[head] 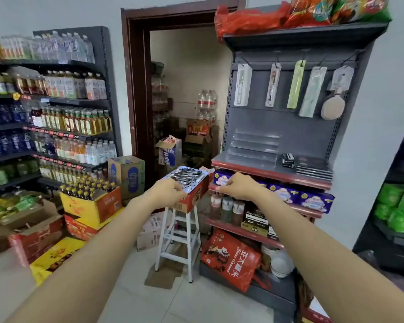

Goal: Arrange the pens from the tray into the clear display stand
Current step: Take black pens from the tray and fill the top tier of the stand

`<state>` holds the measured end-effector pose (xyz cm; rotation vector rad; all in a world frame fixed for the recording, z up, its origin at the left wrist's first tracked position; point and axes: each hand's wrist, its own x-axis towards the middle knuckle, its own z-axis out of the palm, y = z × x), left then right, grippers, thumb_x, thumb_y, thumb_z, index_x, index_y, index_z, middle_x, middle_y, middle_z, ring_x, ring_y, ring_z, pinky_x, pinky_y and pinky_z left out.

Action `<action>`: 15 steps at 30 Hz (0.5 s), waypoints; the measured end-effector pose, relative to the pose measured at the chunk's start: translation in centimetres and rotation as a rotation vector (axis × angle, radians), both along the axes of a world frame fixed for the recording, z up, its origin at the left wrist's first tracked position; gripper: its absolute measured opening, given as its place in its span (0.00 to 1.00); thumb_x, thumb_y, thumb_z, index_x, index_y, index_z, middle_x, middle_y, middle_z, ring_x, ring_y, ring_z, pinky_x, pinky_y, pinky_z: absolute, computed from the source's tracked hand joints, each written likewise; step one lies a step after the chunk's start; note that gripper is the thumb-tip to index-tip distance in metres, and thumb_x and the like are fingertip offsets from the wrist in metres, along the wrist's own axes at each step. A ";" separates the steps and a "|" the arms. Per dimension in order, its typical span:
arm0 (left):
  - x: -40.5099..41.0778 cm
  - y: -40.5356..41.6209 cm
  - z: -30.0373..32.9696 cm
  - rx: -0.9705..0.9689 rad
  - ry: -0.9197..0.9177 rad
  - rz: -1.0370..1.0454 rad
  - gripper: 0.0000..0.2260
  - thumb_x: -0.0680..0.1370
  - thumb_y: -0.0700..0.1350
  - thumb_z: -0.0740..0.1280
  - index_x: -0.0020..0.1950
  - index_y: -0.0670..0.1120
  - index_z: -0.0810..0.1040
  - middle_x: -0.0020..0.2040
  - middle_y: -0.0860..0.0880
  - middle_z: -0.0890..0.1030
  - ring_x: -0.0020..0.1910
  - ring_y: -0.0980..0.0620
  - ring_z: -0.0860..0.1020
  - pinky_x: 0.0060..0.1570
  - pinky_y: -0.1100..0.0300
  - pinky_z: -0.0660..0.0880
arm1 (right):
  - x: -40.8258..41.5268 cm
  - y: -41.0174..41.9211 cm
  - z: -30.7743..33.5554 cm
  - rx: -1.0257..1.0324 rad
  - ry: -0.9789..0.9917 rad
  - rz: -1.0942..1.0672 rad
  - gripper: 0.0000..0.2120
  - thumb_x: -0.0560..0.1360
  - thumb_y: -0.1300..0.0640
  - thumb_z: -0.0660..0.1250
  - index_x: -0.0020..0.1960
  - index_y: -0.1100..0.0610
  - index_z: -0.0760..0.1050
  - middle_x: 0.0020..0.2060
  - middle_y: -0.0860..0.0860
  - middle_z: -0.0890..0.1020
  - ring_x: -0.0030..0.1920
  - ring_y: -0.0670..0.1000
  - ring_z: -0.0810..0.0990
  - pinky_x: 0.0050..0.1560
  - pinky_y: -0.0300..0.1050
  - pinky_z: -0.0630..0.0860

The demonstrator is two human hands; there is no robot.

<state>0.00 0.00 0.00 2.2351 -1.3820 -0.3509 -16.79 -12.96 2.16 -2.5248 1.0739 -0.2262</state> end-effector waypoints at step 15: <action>19.5 -16.7 -3.0 -0.023 0.062 -0.062 0.10 0.78 0.49 0.62 0.50 0.47 0.81 0.44 0.49 0.81 0.43 0.51 0.79 0.40 0.59 0.74 | 20.8 -15.0 -5.6 0.085 -0.014 -0.013 0.19 0.76 0.47 0.62 0.41 0.62 0.78 0.36 0.56 0.81 0.36 0.53 0.78 0.37 0.45 0.72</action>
